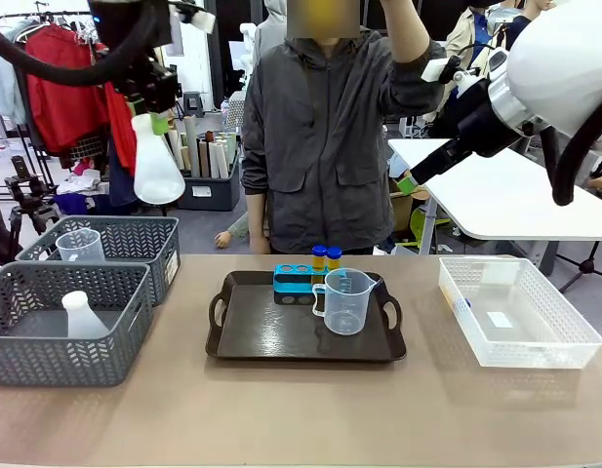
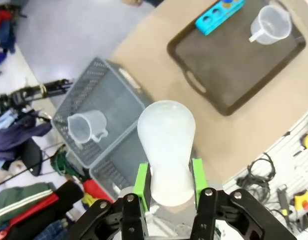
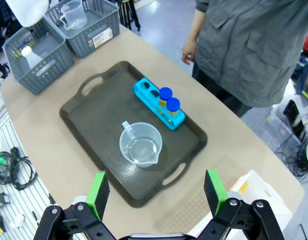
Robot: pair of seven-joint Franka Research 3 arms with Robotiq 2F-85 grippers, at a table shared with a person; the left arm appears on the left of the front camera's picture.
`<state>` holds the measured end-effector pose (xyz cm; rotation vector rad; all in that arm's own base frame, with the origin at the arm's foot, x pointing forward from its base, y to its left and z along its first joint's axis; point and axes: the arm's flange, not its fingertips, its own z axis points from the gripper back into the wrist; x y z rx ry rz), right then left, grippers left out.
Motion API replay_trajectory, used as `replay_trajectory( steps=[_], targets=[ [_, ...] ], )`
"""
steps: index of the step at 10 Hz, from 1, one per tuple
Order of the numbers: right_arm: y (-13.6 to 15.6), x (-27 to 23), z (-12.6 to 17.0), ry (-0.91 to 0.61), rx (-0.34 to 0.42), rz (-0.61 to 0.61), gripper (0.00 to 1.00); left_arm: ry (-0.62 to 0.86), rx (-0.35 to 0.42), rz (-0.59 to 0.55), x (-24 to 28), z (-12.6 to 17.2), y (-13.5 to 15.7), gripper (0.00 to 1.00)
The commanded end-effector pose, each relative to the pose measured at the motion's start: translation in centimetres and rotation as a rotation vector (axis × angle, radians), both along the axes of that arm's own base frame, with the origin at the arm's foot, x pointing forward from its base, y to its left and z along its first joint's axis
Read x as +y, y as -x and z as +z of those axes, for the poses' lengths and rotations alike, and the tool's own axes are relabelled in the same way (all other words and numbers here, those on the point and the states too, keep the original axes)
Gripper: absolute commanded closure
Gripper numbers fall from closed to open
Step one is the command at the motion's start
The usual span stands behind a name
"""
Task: Prepare the laboratory tools.
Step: Pick up one Small flask and place it on the Handle tray.
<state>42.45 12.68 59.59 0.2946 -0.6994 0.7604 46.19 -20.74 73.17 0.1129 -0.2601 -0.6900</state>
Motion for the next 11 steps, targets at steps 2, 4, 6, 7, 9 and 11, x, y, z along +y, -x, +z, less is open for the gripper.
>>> replay_trajectory(
  steps=[2, 4, 6, 7, 9, 11],
  targets=[
    [0.0, 0.1, 0.2, -0.014, 0.012, -0.01, 0.0, -0.041, 0.008, -0.12, -2.9, 0.2, -2.1, 1.0],
    [0.0, 0.1, 0.2, -0.014, 0.012, -0.01, 0.0, -0.054, 0.044, -0.178, -5.2, -0.9, -3.2, 1.0],
    [0.0, 0.1, 0.2, -0.014, 0.012, -0.01, 0.0, -0.073, 0.066, -0.255, -7.7, -2.1, -4.3, 1.0],
    [0.0, 0.1, 0.2, -0.014, 0.012, -0.01, 0.0, -0.093, 0.098, -0.279, -8.6, -3.1, -4.7, 1.0],
    [0.0, 0.1, 0.2, -0.014, 0.012, -0.01, 0.0, -0.105, 0.146, -0.344, -9.9, -5.5, -5.5, 1.0],
    [0.0, 0.1, 0.2, -0.014, 0.012, -0.01, 0.0, -0.115, 0.152, -0.412, -11.3, -8.1, -5.8, 1.0]
  ],
)
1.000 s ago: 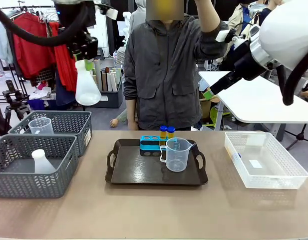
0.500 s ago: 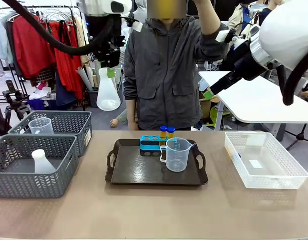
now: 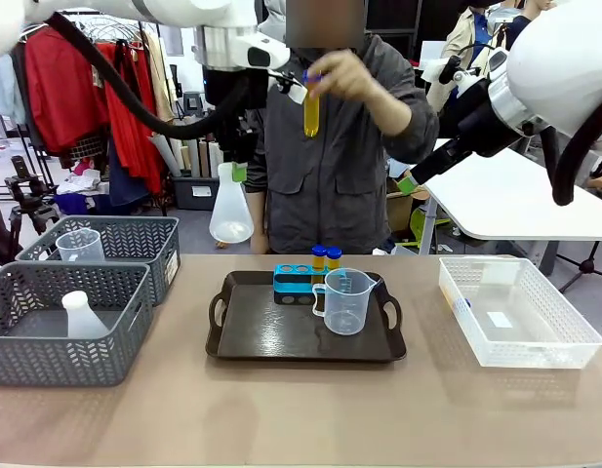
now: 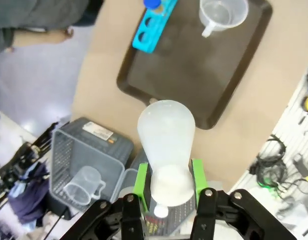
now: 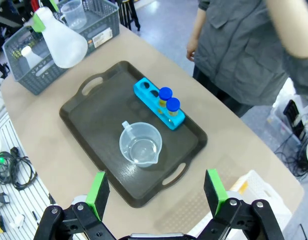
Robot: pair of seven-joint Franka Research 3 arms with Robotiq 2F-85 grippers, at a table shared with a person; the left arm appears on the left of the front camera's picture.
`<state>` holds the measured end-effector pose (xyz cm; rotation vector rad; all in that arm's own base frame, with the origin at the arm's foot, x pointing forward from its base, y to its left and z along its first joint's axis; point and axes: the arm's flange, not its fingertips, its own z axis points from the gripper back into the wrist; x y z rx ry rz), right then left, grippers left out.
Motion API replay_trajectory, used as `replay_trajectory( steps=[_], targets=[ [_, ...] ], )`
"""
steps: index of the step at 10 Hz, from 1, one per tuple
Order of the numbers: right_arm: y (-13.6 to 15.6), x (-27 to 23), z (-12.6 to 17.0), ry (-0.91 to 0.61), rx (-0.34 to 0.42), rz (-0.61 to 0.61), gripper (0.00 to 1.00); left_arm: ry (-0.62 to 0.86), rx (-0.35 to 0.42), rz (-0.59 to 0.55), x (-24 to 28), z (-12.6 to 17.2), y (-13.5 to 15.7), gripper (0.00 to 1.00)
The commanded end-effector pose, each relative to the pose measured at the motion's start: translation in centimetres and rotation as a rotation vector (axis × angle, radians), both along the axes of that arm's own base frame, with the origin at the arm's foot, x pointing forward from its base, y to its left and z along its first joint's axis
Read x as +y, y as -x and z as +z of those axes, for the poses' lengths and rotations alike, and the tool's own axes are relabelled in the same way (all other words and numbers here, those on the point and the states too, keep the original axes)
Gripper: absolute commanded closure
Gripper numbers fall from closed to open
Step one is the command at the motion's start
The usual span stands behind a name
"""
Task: Prepare the laboratory tools.
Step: Pick up one Small flask and place it on the Handle tray.
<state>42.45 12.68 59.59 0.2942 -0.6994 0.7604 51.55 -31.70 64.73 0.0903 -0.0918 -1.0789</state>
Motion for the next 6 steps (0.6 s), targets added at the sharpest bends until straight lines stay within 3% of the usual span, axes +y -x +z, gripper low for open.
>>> replay_trajectory(
  steps=[1, 6],
  targets=[
    [0.1, 0.1, 0.2, -0.015, 0.012, -0.01, 0.0, -0.009, 0.006, -0.04, -0.6, -0.5, -0.6, 1.0],
    [0.1, 0.1, 0.2, -0.015, 0.012, -0.01, 0.0, 0.009, -0.006, -0.011, 0.0, 0.1, -0.7, 1.0]
  ],
)
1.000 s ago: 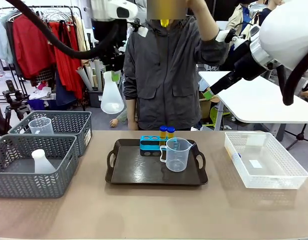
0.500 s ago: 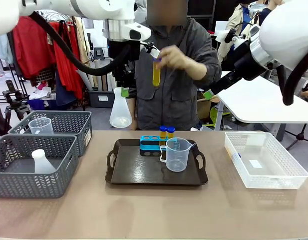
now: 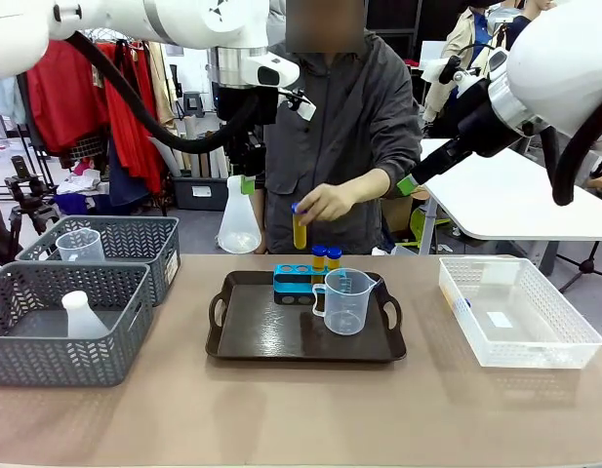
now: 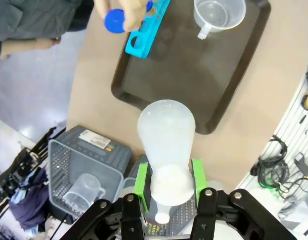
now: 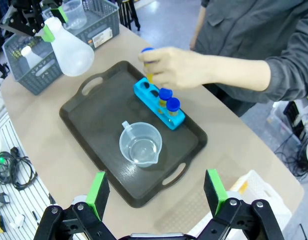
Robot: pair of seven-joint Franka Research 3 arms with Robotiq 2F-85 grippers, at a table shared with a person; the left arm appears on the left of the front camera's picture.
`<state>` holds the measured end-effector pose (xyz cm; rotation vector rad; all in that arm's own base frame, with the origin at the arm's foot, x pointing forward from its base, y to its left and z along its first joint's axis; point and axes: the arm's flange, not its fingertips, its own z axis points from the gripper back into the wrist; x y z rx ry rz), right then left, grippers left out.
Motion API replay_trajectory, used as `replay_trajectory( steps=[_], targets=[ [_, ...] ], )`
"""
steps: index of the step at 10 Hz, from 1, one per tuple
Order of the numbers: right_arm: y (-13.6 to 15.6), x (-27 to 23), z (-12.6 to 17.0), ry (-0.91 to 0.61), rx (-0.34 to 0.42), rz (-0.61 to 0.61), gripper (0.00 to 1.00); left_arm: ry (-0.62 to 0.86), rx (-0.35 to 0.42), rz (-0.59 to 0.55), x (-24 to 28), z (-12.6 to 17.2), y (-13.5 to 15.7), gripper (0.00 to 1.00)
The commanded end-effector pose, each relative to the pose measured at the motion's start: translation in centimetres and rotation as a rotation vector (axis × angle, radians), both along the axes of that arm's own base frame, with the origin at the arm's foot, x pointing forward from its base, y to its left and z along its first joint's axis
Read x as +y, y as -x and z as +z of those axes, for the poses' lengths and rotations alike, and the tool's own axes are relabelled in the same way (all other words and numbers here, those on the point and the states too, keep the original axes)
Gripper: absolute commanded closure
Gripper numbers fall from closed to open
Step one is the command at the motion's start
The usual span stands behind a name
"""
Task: Prepare the laboratory tools.
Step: Pick up one Small flask and place it on the Handle tray.
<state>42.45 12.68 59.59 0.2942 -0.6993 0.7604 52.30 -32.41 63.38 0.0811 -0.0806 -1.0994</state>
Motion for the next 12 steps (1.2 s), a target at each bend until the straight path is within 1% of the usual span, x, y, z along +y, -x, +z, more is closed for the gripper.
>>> replay_trajectory(
  steps=[1, 3, 4, 8, 9, 10, 12],
  targets=[
    [0.1, 0.1, 0.2, -0.015, 0.012, -0.01, 0.0, 0.008, -0.02, 0.01, 0.7, 1.5, 0.1, 1.0],
    [0.1, 0.1, 0.2, -0.015, 0.012, -0.01, 0.0, 0.005, -0.012, 0.021, 0.9, 1.7, 0.3, 1.0],
    [0.1, 0.1, 0.2, -0.015, 0.012, -0.01, 0.0, 0.005, -0.015, 0.008, 0.5, 0.9, 0.2, 1.0],
    [0.1, 0.1, 0.2, -0.015, 0.012, -0.01, 0.0, 0.005, -0.015, 0.008, 0.5, 0.9, 0.2, 1.0],
    [0.1, 0.1, 0.2, -0.015, 0.012, -0.01, 0.0, 0.002, -0.008, 0.008, 0.5, 0.5, 0.1, 1.0],
    [0.1, 0.1, 0.2, -0.015, 0.012, -0.01, 0.0, 0.027, -0.016, 0.019, 0.6, 0.9, 0.3, 1.0],
    [0.1, 0.1, 0.2, -0.015, 0.012, -0.01, 0.0, 0.029, -0.027, -0.039, -0.9, 0.1, -0.5, 1.0]
  ],
)
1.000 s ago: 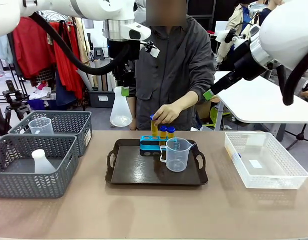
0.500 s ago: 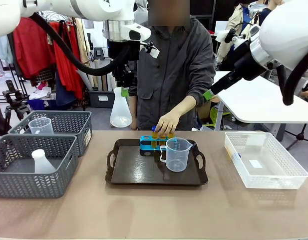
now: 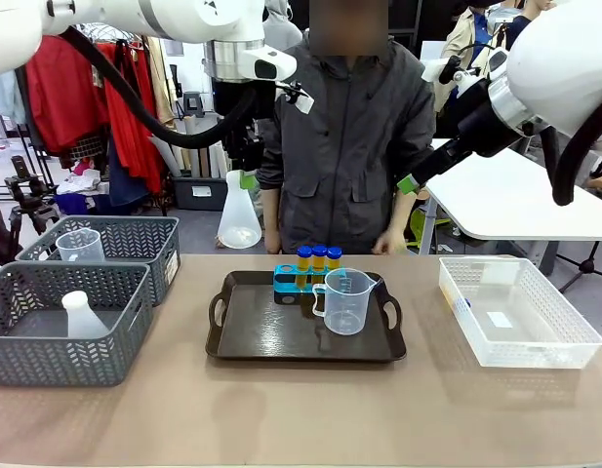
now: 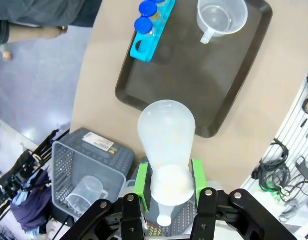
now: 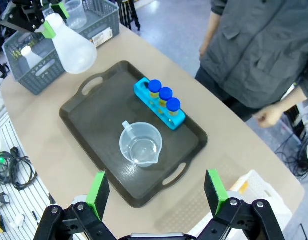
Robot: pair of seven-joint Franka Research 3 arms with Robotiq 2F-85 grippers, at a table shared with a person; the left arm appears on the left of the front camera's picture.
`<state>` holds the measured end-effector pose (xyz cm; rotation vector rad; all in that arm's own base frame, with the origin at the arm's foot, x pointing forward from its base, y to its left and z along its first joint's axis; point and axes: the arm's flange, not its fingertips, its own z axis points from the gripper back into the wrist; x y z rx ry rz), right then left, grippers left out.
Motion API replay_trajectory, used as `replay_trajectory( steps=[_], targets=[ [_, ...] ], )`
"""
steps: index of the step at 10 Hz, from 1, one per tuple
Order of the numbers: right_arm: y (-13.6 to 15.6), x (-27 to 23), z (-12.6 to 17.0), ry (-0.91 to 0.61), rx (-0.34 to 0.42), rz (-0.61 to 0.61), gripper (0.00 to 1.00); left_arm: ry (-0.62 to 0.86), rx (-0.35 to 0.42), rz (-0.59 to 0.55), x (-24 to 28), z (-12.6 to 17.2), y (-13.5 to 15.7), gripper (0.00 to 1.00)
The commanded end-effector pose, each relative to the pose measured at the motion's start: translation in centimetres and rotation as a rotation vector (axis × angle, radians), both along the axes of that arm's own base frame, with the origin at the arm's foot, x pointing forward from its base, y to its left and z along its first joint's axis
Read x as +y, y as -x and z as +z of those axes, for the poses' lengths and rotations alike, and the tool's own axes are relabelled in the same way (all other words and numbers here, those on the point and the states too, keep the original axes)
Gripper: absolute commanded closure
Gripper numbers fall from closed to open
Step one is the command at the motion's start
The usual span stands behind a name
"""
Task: Prepare the laboratory tools.
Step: Pick up one Small flask and place it on the Handle tray.
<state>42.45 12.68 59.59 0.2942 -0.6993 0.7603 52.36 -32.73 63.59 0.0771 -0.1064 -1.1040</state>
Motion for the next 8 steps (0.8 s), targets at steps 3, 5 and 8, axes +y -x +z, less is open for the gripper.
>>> replay_trajectory(
  steps=[3, 5, 8],
  targets=[
    [0.1, 0.1, 0.2, -0.015, 0.012, -0.01, 0.0, -0.033, 0.023, -0.087, -3.4, -2.9, -2.9, 1.0],
    [0.1, 0.1, 0.2, -0.015, 0.012, -0.01, 0.0, -0.039, 0.048, -0.12, -4.5, -5.1, -4.3, 1.0],
    [0.1, 0.1, 0.2, -0.015, 0.012, -0.01, 0.0, -0.04, 0.106, -0.153, -5.5, -10.0, -6.3, 1.0]
  ],
)
